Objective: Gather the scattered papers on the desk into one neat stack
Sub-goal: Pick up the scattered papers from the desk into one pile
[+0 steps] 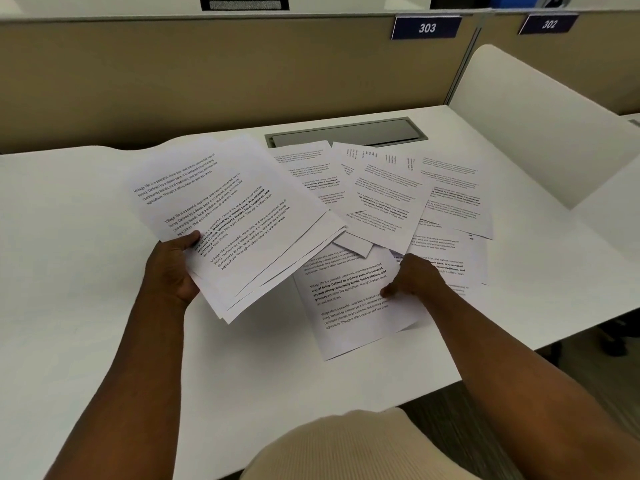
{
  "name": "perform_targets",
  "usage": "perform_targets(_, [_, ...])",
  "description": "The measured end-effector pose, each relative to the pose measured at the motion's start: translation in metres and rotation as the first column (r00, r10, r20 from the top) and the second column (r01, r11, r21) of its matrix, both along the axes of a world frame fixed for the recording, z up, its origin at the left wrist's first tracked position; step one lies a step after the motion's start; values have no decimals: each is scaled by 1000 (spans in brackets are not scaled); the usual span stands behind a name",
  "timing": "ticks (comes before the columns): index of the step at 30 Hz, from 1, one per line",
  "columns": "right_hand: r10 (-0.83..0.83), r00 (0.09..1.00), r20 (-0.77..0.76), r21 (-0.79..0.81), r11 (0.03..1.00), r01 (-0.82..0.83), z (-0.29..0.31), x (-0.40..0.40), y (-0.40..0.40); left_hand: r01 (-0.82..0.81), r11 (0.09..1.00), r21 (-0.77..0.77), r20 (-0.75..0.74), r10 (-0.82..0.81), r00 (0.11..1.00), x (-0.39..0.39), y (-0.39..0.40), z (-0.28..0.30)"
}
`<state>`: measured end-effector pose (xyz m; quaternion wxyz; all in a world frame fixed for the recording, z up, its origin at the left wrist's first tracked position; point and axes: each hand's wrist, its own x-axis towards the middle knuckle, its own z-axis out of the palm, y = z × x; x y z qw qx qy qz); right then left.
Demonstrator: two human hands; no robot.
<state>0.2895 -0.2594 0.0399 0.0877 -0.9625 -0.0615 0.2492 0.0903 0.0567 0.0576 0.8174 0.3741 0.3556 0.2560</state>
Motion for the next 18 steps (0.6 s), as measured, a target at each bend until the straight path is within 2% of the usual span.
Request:
perform_targets(2, [17, 998, 64, 60, 998, -21, 2, -3, 1, 4, 1000, 20, 2, -4, 1000, -1, 1, 0])
perform_targets(6, [158, 965, 211, 134, 973, -188, 28, -10, 8, 20, 999, 39, 6, -21, 1000, -4, 1, 5])
perform_targets(13, [335, 917, 217, 180, 909, -375, 135, -23, 13, 25, 1000, 9, -12, -25, 1000, -17, 4, 6])
perform_targets(16, [313, 920, 236, 272, 887, -372, 169, -28, 6, 31, 999, 5, 11, -31, 999, -18, -4, 14])
perform_targets(18, [198, 947, 252, 454, 840, -296, 180, -26, 1, 36, 999, 5, 42, -37, 998, -18, -10, 21])
